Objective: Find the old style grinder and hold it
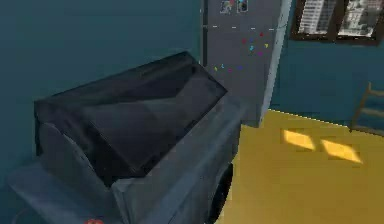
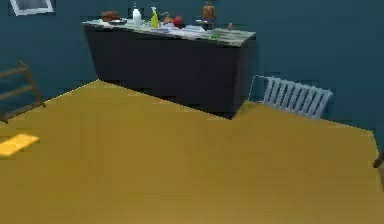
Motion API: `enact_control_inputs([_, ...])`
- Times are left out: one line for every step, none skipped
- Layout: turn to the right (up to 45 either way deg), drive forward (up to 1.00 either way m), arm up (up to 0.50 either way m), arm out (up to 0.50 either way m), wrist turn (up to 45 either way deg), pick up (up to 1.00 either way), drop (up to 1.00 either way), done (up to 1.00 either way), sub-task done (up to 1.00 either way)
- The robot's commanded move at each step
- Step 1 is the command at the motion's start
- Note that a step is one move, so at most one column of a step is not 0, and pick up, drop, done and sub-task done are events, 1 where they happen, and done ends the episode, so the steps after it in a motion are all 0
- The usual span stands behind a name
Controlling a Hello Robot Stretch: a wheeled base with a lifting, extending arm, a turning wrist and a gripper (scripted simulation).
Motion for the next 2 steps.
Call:
enact_control_inputs([45.0, 0.00, 0.00, 0.00, 0.0, 0.00, 0.00, 0.00, 0.00])
enact_control_inputs([45.0, 0.00, 0.00, 0.00, 0.0, 0.00, 0.00, 0.00, 0.00])
